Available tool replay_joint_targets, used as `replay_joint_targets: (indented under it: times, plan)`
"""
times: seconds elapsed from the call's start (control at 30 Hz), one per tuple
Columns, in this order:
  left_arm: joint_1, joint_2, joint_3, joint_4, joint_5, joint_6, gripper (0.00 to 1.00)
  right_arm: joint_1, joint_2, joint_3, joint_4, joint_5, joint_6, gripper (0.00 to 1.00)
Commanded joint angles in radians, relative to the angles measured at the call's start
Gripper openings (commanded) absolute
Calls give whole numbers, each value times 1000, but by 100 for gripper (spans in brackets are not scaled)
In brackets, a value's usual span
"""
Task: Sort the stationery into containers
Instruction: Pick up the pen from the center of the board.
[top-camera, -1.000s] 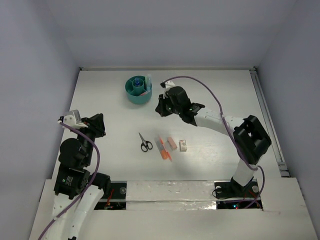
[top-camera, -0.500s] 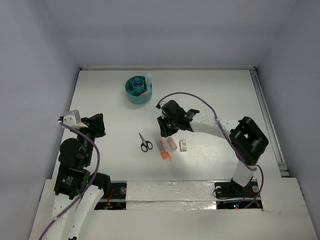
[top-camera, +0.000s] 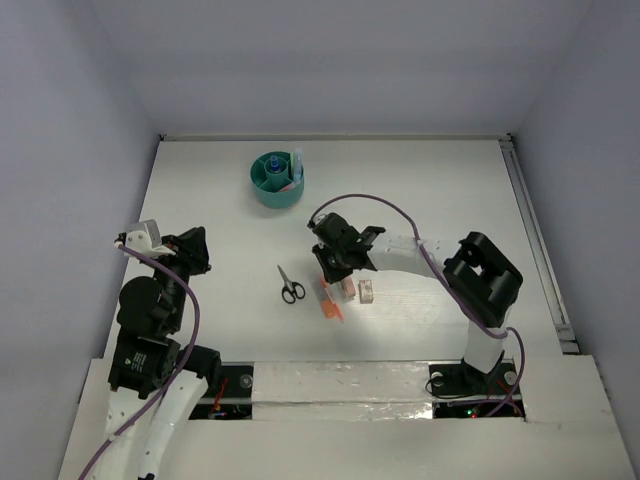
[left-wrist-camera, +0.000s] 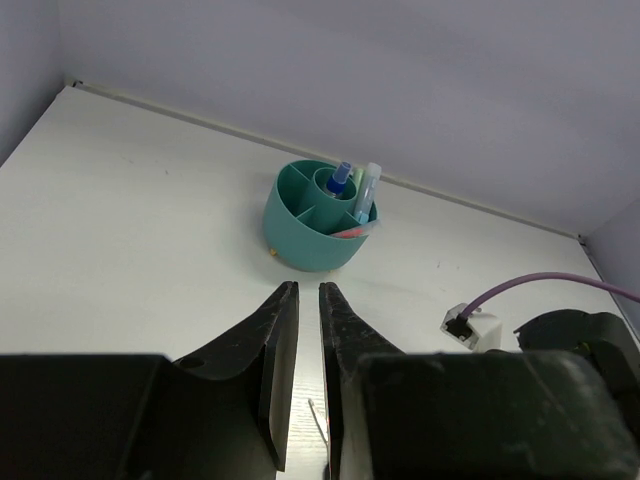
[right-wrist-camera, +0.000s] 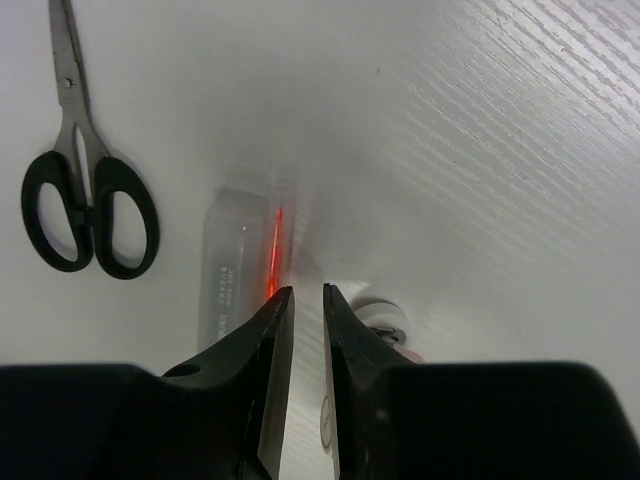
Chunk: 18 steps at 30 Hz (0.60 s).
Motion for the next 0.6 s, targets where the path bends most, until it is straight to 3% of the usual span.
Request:
replay_joint_targets:
  times: [0.0,0.57]
  plan:
    - [5,-6,8,44,8,8,12,22,25,38,-14,57,3,24]
    - [5,3,8,42,19,8,12,52,21,50,18,47,14,29]
